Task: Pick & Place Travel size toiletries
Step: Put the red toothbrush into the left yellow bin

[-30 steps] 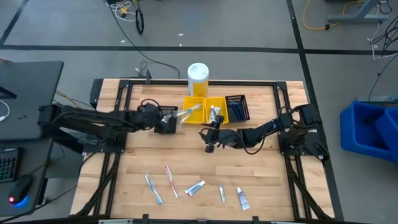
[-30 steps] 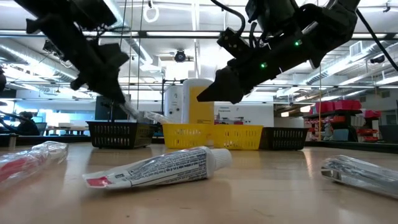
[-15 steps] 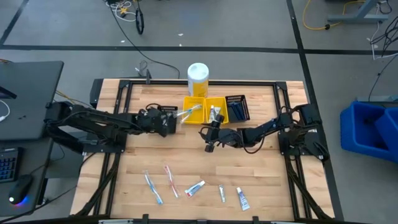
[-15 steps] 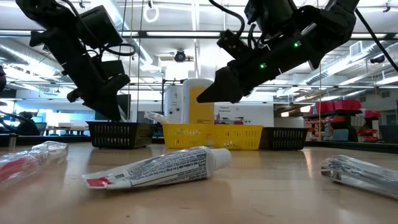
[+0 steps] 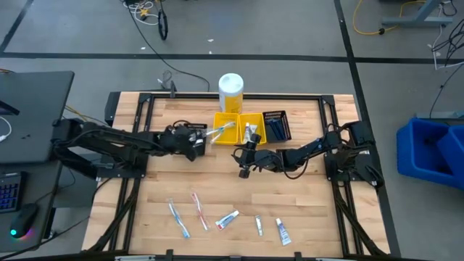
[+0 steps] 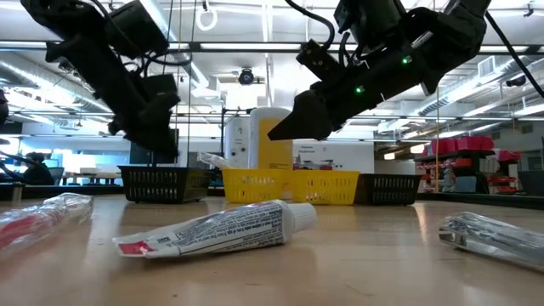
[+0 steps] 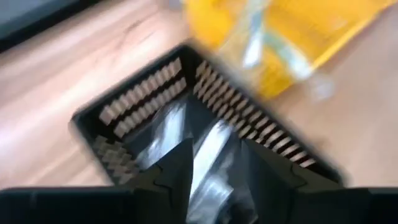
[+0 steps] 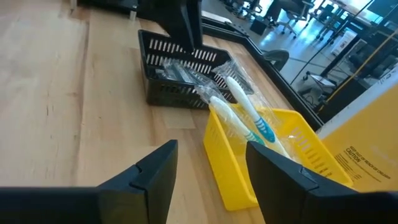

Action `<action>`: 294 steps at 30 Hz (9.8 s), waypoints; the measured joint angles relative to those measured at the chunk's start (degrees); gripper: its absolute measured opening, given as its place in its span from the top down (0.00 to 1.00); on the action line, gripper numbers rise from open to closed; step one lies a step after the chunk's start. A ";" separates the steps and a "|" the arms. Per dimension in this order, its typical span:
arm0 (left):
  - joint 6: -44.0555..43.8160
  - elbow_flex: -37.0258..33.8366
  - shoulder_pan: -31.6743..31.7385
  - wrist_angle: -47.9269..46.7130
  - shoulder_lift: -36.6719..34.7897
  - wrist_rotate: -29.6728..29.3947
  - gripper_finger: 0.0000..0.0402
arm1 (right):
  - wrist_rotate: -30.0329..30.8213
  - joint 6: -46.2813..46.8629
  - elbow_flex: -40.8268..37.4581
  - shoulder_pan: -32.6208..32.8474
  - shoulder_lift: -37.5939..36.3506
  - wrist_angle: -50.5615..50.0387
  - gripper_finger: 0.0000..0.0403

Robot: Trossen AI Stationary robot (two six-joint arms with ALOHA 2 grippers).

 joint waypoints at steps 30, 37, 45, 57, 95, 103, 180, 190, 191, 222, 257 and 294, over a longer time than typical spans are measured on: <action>15.35 5.08 -22.76 11.81 8.37 31.46 0.62 | -4.39 1.49 0.00 -1.68 0.00 -0.13 0.52; 22.01 11.92 -28.21 11.46 19.24 31.41 0.62 | -4.42 1.49 0.00 -1.82 0.00 -0.03 0.53; 26.49 21.09 -32.46 -2.35 28.84 34.28 0.62 | -4.45 1.49 -0.02 -1.82 0.04 -0.15 0.53; 28.35 17.52 -32.09 -3.39 29.55 29.78 0.62 | -4.48 1.41 -0.02 -1.82 0.04 0.01 0.53; 23.38 44.97 -20.34 -41.23 29.68 13.83 0.91 | -5.64 7.60 -0.02 2.96 -1.81 -15.01 0.56; 14.21 47.74 -9.24 -43.42 29.66 7.78 0.91 | -5.44 11.95 -0.02 5.84 -2.21 -20.83 0.57; 18.81 46.21 17.92 -12.21 37.28 25.92 0.94 | -5.45 13.53 -0.02 5.65 -2.21 -22.65 0.62; 17.63 40.57 17.68 -7.25 37.28 23.68 0.97 | -5.46 13.53 -0.02 5.64 -2.21 -22.67 0.62; 17.62 39.86 17.65 -6.74 37.28 23.68 0.97 | -5.45 13.53 -0.02 5.64 -2.21 -22.67 0.62; 28.01 41.46 16.84 -15.33 29.99 23.66 0.96 | -5.57 15.02 -0.02 5.35 -2.21 -23.17 0.63; 29.85 42.27 -0.48 -38.76 28.93 3.41 0.55 | -7.06 15.65 -0.02 5.29 -2.21 -23.12 0.64; 30.29 32.72 0.34 -25.13 28.96 -0.52 0.53 | -8.91 15.45 -0.02 5.29 -2.21 -23.10 0.64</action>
